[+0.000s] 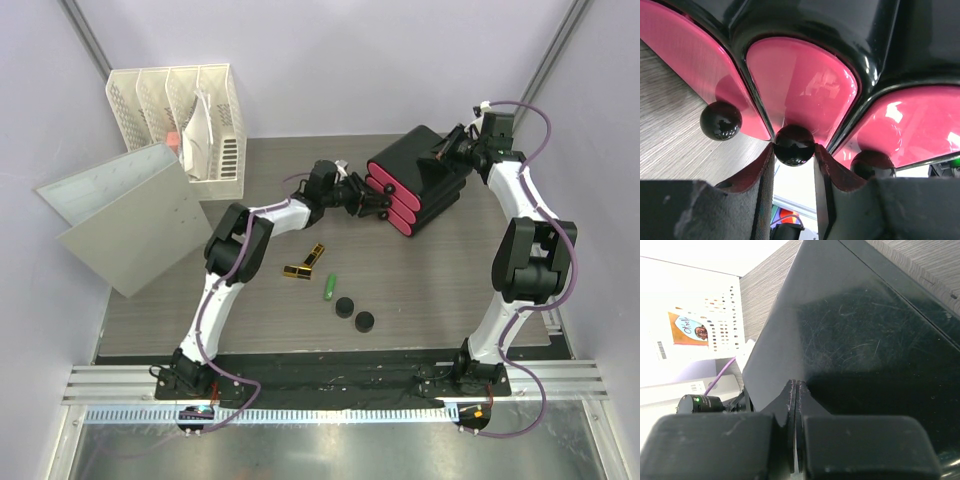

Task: Organize the makeup

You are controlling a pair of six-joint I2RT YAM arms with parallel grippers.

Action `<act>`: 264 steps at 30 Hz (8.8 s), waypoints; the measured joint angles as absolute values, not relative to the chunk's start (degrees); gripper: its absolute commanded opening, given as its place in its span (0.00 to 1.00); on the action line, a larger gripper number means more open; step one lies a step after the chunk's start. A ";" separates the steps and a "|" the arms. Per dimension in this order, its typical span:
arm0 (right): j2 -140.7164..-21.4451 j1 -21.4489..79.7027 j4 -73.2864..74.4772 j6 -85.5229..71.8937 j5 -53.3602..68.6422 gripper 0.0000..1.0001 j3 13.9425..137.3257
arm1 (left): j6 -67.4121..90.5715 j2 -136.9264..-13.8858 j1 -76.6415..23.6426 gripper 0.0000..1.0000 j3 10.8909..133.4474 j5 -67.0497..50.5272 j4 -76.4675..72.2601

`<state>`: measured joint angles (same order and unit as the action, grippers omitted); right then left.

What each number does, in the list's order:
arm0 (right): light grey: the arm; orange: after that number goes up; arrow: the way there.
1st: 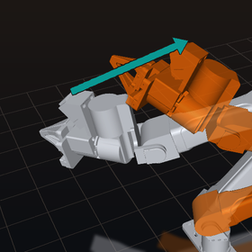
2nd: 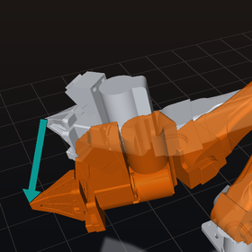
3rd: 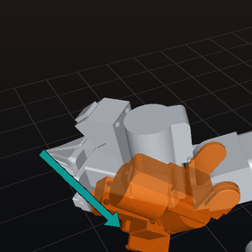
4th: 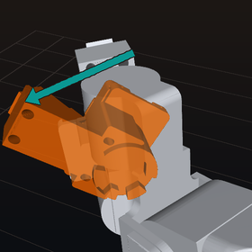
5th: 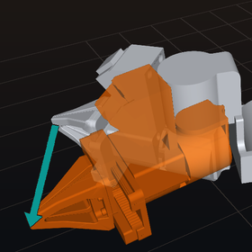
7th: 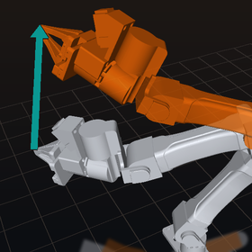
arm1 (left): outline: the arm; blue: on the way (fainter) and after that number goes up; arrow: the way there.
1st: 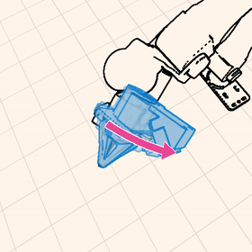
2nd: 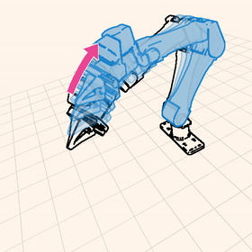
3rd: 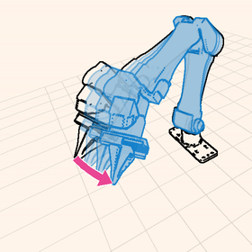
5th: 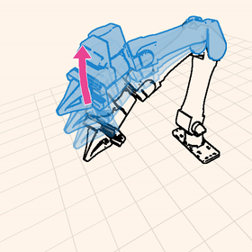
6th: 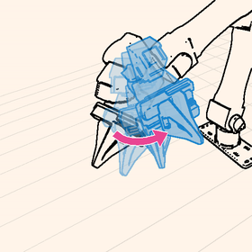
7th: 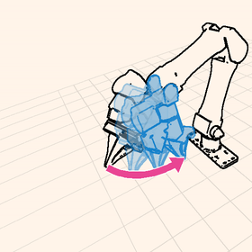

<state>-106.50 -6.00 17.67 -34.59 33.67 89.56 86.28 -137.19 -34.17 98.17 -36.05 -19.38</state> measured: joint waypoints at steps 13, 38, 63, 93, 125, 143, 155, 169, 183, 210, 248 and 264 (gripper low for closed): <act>-106.54 -6.00 17.61 -34.59 33.82 0.01 89.54 | 77.28 -124.84 -33.58 0.00 83.61 -33.78 -15.00; -106.54 -6.00 15.73 -34.61 35.03 0.01 88.42 | 60.62 -112.22 -33.26 0.58 79.66 -30.39 5.04; -106.54 -5.93 15.66 -34.61 35.24 0.01 88.42 | 22.35 -103.46 -37.58 0.63 83.11 0.01 48.82; -106.54 -5.67 14.79 -34.59 36.73 0.01 87.70 | 18.76 -116.25 -58.78 0.63 90.32 -4.27 51.07; -106.52 -5.69 13.23 -34.59 37.91 0.01 86.67 | 12.99 -119.37 -58.13 0.00 110.17 0.36 59.16; -106.89 -5.67 12.36 -34.30 38.44 0.01 86.46 | 20.78 -128.77 -45.65 0.00 131.39 -3.29 54.85; -106.94 -5.63 12.16 -34.15 38.50 0.01 86.43 | 23.88 -131.79 -44.58 0.08 133.43 0.01 49.87; -107.28 -5.56 11.03 -34.15 38.92 0.01 86.24 | 28.42 -138.26 -43.00 0.51 136.07 4.89 49.98; -107.28 -5.41 10.44 -33.93 38.94 0.01 86.02 | 27.97 -134.82 -41.87 0.73 136.66 4.43 46.96; -107.24 -5.34 9.80 -33.52 39.00 0.01 85.60 | 17.34 -118.28 -60.82 0.88 105.51 -2.33 65.30; -104.47 -5.30 7.64 -31.94 38.94 0.01 81.62 | 14.68 -133.47 -66.04 0.00 112.57 -10.22 66.94; -104.47 -5.30 8.10 -31.94 38.70 0.01 81.95 | 16.25 -129.86 -60.47 0.00 122.39 3.97 66.61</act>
<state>-104.47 -5.30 8.10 -31.94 38.70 81.95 16.25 -129.86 -60.47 122.39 3.97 66.61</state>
